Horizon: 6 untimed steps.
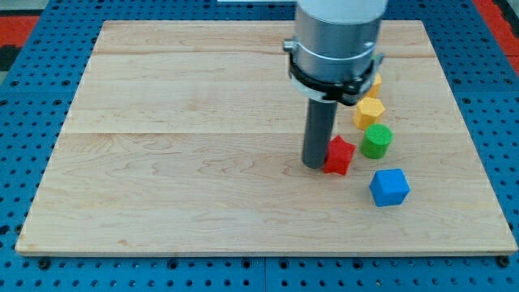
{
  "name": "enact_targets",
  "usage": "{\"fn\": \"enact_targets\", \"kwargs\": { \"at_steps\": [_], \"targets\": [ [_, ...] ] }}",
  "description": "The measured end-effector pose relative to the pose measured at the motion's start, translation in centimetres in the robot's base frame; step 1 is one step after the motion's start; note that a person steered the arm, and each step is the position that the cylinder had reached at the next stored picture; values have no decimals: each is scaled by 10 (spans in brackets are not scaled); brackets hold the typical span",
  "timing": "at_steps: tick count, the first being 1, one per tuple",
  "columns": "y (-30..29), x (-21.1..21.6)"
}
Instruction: Place the red star in between the blue cube and the green circle
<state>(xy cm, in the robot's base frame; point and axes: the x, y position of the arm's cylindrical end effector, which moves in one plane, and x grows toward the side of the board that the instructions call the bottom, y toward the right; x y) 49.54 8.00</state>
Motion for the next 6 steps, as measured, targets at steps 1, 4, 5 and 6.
{"fn": "enact_targets", "kwargs": {
  "at_steps": [1,4,5,6],
  "targets": [
    [5,-12],
    [24,-21],
    [35,-19],
    [42,-16]
  ]
}}
